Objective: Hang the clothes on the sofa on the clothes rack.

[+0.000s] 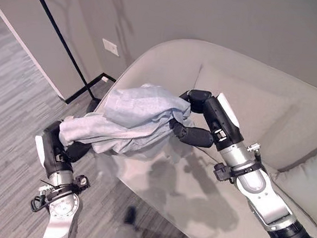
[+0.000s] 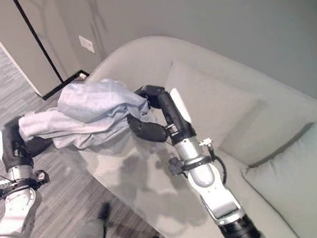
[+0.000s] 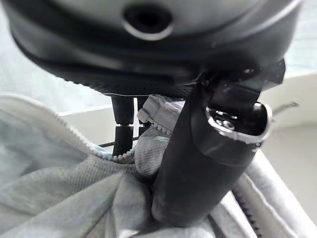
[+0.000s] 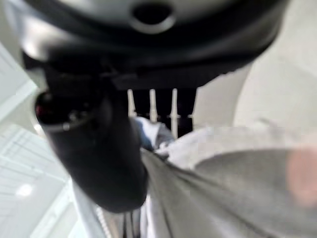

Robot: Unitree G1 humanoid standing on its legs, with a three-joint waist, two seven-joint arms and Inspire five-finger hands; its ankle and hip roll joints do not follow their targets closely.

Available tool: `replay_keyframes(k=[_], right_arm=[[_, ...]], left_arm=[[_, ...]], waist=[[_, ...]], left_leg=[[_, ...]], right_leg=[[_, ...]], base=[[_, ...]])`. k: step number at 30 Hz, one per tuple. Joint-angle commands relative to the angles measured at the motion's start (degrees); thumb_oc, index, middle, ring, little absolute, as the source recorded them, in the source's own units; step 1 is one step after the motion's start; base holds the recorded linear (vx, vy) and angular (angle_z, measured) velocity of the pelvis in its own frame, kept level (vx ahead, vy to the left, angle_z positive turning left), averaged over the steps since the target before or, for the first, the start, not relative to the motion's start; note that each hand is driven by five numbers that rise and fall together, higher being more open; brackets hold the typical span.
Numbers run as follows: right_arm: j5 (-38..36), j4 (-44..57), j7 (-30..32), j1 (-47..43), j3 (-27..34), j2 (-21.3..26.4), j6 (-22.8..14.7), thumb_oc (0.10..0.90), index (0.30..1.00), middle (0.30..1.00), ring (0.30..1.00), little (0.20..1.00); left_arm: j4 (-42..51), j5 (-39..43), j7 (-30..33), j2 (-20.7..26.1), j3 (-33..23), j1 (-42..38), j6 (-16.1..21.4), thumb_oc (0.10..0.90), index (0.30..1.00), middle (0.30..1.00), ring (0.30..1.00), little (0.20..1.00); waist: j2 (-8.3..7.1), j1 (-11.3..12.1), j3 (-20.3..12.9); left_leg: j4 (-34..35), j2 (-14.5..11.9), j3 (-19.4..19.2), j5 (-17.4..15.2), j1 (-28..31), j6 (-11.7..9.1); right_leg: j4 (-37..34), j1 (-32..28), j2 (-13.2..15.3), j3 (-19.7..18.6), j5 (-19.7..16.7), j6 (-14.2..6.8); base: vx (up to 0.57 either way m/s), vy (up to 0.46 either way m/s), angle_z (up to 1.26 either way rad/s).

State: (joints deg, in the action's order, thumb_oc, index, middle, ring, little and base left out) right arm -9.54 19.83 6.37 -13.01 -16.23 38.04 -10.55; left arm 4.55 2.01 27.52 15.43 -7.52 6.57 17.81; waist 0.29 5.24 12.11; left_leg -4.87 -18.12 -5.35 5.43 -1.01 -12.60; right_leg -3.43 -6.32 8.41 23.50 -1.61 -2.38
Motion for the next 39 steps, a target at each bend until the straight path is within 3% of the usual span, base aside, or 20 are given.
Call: replay_keyframes(k=[1,4,6,7,8,10,13,15,16,17,19,20,21,23,28,35,36,37,38,39], right_arm=[[-1.5,4.6,3.6,-0.5,11.2,-0.4,-8.4,0.4,0.3,0.3,0.3,0.3],[-1.6,5.3,3.7,3.8,12.0,-1.4,-8.7,0.4,0.3,0.3,0.3,0.3],[-0.6,5.8,3.7,6.8,12.9,-2.7,-8.3,0.4,0.3,0.3,0.3,0.3],[1.1,6.3,4.4,12.1,15.5,-4.8,-7.6,0.4,0.3,0.3,0.3,0.3],[2.1,6.3,4.6,13.2,15.7,-6.3,-7.1,0.4,0.3,0.3,0.3,0.3],[4.1,5.0,5.5,14.2,14.4,-10.1,-5.5,0.4,0.3,0.3,0.3,0.3],[5.4,3.4,6.5,13.4,13.3,-11.4,-5.0,0.4,0.3,0.3,0.3,0.3],[6.9,3.7,6.8,14.8,13.6,-12.3,-5.2,0.4,0.3,0.3,0.3,0.3],[6.8,3.9,7.0,15.8,15.3,-12.3,-6.1,0.4,0.3,0.3,0.3,0.3],[6.7,3.9,7.0,15.9,15.4,-12.3,-6.2,0.4,0.3,0.3,0.3,0.3],[6.2,3.9,7.0,17.3,16.9,-11.7,-6.9,0.4,0.3,0.3,0.3,0.3],[6.1,3.9,7.0,17.3,16.9,-11.7,-6.9,0.4,0.3,0.3,0.3,0.3],[5.7,3.3,7.0,17.7,17.3,-11.5,-7.7,0.4,0.3,0.3,0.3,0.3],[5.9,3.4,7.4,18.3,17.7,-11.0,-8.3,0.4,0.3,0.3,0.3,0.3],[4.1,3.7,7.4,20.6,18.3,-10.9,-8.2,0.4,0.3,0.3,0.3,0.3],[2.9,3.2,6.6,19.5,16.8,-10.4,-8.6,0.4,0.3,0.3,0.3,0.3],[3.5,3.2,7.1,18.2,15.9,-10.1,-8.6,0.4,0.3,0.3,0.3,0.3],[3.5,3.2,7.1,18.2,15.8,-10.1,-8.6,0.4,0.3,0.3,0.3,0.3],[3.9,3.3,7.5,17.2,15.3,-9.4,-8.4,0.4,0.3,0.3,0.3,0.3],[4.0,3.3,7.5,17.2,15.2,-9.3,-8.4,0.4,0.3,0.3,0.3,0.3]], left_arm=[[0.6,-1.7,9.8,4.4,-7.7,-3.9,4.3,0.4,0.3,0.3,0.3,0.3],[0.0,-4.5,10.9,4.4,-4.1,-4.9,4.3,0.4,0.3,0.3,0.3,0.3],[0.2,-5.3,9.6,4.5,-1.4,-5.0,4.0,0.4,0.3,0.3,0.3,0.3],[0.9,-5.9,7.9,4.8,2.3,-6.2,3.8,0.4,0.3,0.3,0.3,0.3],[1.3,-6.4,7.5,5.2,3.2,-6.0,3.8,0.4,0.3,0.3,0.3,0.3],[0.9,-8.9,7.4,7.5,5.1,-6.2,3.5,0.4,0.3,0.3,0.3,0.3],[1.7,-10.8,7.2,9.0,5.1,-6.1,3.1,0.4,0.3,0.3,0.3,0.3],[2.5,-13.2,6.8,9.9,5.9,-6.2,2.7,0.4,0.3,0.3,0.3,0.3],[2.8,-14.2,5.9,9.6,6.7,-6.0,2.8,0.4,0.3,0.3,0.3,0.3],[2.9,-14.3,5.8,9.6,6.8,-6.0,2.8,0.4,0.3,0.3,0.3,0.3],[3.2,-13.8,4.4,9.0,7.7,-5.9,2.2,0.4,0.3,0.3,0.3,0.3],[3.3,-13.8,4.4,9.0,7.7,-5.9,2.2,0.4,0.3,0.3,0.3,0.3],[3.1,-12.9,4.0,8.3,8.4,-6.4,2.1,0.4,0.3,0.3,0.3,0.3],[2.6,-11.0,3.9,6.9,9.3,-6.4,2.4,0.4,0.3,0.3,0.3,0.3],[2.5,-8.5,1.9,4.6,10.0,-4.0,2.5,0.4,0.3,0.3,0.3,0.3],[4.2,-6.7,-1.8,4.3,12.7,-1.5,4.1,0.4,0.3,0.3,0.3,0.3],[4.1,-5.7,-1.4,3.8,13.3,-2.3,3.8,0.4,0.3,0.3,0.3,0.3],[4.1,-5.7,-1.4,3.8,13.3,-2.4,3.8,0.4,0.3,0.3,0.3,0.3],[4.0,-6.4,-0.1,4.9,13.1,-2.9,3.2,0.4,0.3,0.3,0.3,0.3],[4.0,-6.5,-0.1,4.9,13.1,-3.0,3.2,0.4,0.3,0.3,0.3,0.3]], waist=[[0.65,-2.6,-8.5],[1.96,-4.1,-9.3],[1.89,-4.9,-9.7],[0.66,-5.7,-9.5],[0.18,-5.9,-9.1],[-2.07,-5.7,-7.7],[-1.96,-5.2,-6.6],[-2.07,-6.3,-6.1],[-1.95,-5.9,-6.5],[-1.92,-5.9,-6.6],[-2.1,-6.5,-6.8],[-2.05,-6.5,-6.9],[-4.2,-7.1,-7.1],[-6.91,-7.9,-7.2],[-8.26,-7.8,-8.8],[-6.73,-6.6,-7.7],[-6.41,-7.0,-7.3],[-6.38,-6.8,-7.3],[-6.42,-6.5,-8.0],[-6.45,-6.4,-7.9]], left_leg=[[2.1,-4.1,2.1,6.0,4.2,-0.3],[3.3,-5.4,5.2,7.1,4.9,-1.9],[3.6,-4.3,4.8,-0.3,5.1,-1.7],[2.9,-1.8,2.7,-9.4,4.4,-0.1],[2.7,-0.4,2.6,-11.8,4.5,1.2],[3.4,5.6,1.0,-14.2,5.7,5.4],[4.2,8.1,-0.6,-13.9,6.6,7.3],[6.1,11.0,0.1,-12.0,6.6,9.6],[8.0,12.9,0.0,-10.5,6.5,10.8],[8.2,12.8,0.1,-10.2,6.4,10.7],[9.0,15.0,0.5,-8.5,5.6,11.5],[9.1,14.8,0.5,-8.6,5.7,11.3],[8.6,17.0,0.9,-7.7,4.7,11.5],[8.3,20.1,2.1,-7.9,4.5,12.0],[7.4,22.7,3.7,-9.0,3.6,12.6],[-13.6,21.2,0.5,-12.6,-5.4,9.9],[-15.6,16.4,-1.3,-11.5,-7.8,8.9],[-15.5,16.3,-1.5,-11.6,-7.6,8.9],[-7.9,11.5,0.6,-9.8,-6.0,9.8],[-7.0,11.5,0.5,-9.4,-5.5,9.7]], right_leg=[[2.8,8.2,5.7,-1.4,0.2,-5.8],[4.0,10.0,9.9,-1.8,-1.9,-8.9],[4.6,9.9,12.8,-1.6,-3.1,-10.4],[5.4,9.3,17.8,-0.7,-5.4,-12.0],[6.6,9.3,19.3,-1.0,-7.2,-12.3],[10.4,11.3,25.8,-1.4,-19.7,-12.6],[12.1,11.9,27.8,0.7,-20.8,-12.6],[16.6,12.9,22.8,-2.5,-15.5,-11.0],[19.4,13.6,16.6,-1.7,-7.9,-9.1],[19.4,13.6,16.6,-1.4,-7.8,-8.8],[22.4,14.9,6.0,1.6,0.9,-5.4],[22.4,14.8,5.9,1.7,1.1,-5.2],[20.0,14.2,-1.6,0.3,4.4,-3.2],[17.2,14.6,-7.8,-7.1,5.3,-2.4],[7.8,9.2,-8.9,-12.4,4.2,-0.4],[1.0,3.4,-8.0,-15.0,3.5,0.2],[0.3,2.5,-7.0,-15.3,3.7,-0.3],[0.3,2.5,-7.0,-15.5,3.7,-0.3],[1.6,3.5,-5.8,-16.6,4.2,-1.1],[1.8,3.5,-5.8,-16.6,4.2,-1.0]], base=[[-0.12,0.45,0.24],[-0.11,0.619,0.23],[-0.04,0.475,0.19],[-0.05,0.67,0.21],[-0.08,0.689,0.72],[-0.11,0.562,0.74],[-0.11,0.472,-0.03],[-0.12,0.579,-0.03],[-0.1,0.407,0.64],[-0.09,0.443,0.6],[-0.06,0.281,0.61],[-0.06,0.147,0.59],[-0.02,0.103,0.38],[-0.02,0.128,0.4],[0.04,0.005,0.23],[-0.01,0.034,-0.13],[0.0,0.085,-0.19],[0.13,0.282,-0.05],[0.12,0.188,-0.09],[0.16,0.269,-0.19]])
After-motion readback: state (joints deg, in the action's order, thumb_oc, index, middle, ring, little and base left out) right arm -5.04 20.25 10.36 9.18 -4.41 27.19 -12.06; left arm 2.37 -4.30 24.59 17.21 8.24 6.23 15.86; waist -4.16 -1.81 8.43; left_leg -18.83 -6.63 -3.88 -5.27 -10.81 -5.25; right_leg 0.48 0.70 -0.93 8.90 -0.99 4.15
